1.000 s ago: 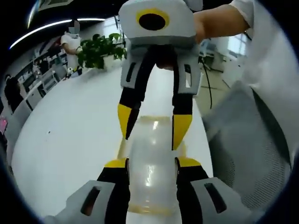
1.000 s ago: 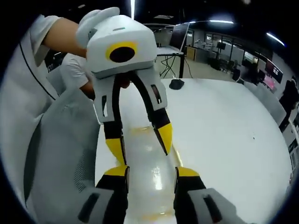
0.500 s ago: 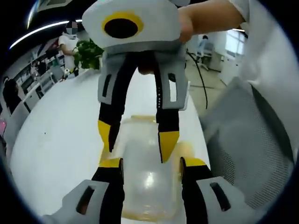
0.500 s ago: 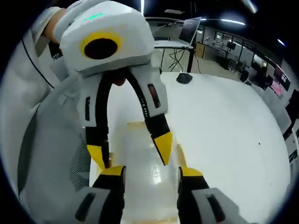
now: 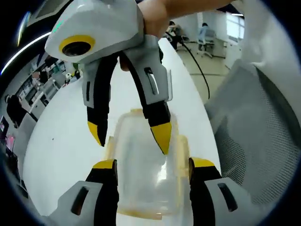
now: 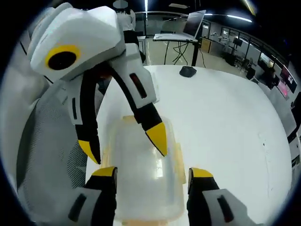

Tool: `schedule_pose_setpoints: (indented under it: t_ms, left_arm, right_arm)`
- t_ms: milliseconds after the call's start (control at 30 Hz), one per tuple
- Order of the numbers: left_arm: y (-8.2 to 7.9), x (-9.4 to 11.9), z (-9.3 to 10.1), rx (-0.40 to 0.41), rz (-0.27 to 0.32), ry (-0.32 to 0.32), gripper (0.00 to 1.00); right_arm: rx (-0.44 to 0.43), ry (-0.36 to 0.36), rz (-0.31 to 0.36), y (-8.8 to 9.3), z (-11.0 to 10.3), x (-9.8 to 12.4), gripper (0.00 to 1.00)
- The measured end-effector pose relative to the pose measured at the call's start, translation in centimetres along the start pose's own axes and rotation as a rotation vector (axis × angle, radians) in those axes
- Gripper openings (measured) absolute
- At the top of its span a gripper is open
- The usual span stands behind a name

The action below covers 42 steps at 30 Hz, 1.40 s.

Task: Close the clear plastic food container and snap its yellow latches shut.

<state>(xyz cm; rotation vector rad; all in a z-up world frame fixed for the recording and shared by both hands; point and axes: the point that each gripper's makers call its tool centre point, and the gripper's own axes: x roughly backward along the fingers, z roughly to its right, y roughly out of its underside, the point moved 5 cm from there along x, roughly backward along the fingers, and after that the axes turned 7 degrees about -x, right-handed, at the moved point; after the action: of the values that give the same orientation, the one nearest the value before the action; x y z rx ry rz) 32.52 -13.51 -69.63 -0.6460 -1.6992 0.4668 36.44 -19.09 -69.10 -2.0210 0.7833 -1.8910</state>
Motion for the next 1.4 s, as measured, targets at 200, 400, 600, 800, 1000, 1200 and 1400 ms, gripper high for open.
schedule_pose_setpoints:
  t_ms: [200, 400, 600, 800, 1000, 1200, 1400]
  left_arm:
    - [-0.1, -0.5, 0.1, -0.071, -0.046, -0.040, 0.62]
    - [-0.7, -0.9, 0.4, -0.155, -0.114, -0.024, 0.60]
    - [-0.7, -1.1, 0.4, -0.128, -0.119, -0.056, 0.60]
    - [-1.0, -1.1, 0.1, -0.078, -0.118, -0.052, 0.60]
    - [-1.0, -1.3, 0.2, -0.089, -0.152, -0.063, 0.61]
    - [-1.1, -1.3, 0.1, -0.086, -0.174, -0.071, 0.60]
    - [-1.0, -1.3, 0.1, -0.092, -0.177, -0.078, 0.60]
  right_arm:
    - [-0.024, -0.058, -0.044, 0.0, 0.2, -0.4, 0.62]
    - [-0.019, -0.111, -0.091, -0.1, 0.1, -0.7, 0.58]
    - [-0.009, -0.136, -0.124, -0.3, 0.2, -0.9, 0.58]
    - [-0.011, -0.157, -0.160, -0.4, 0.3, -1.1, 0.58]
    - [-0.014, -0.172, -0.191, -0.4, 0.3, -1.1, 0.57]
    - [-0.015, -0.187, -0.218, -0.5, 0.3, -1.2, 0.56]
    - [-0.018, -0.204, -0.281, -0.8, 0.4, -1.4, 0.54]
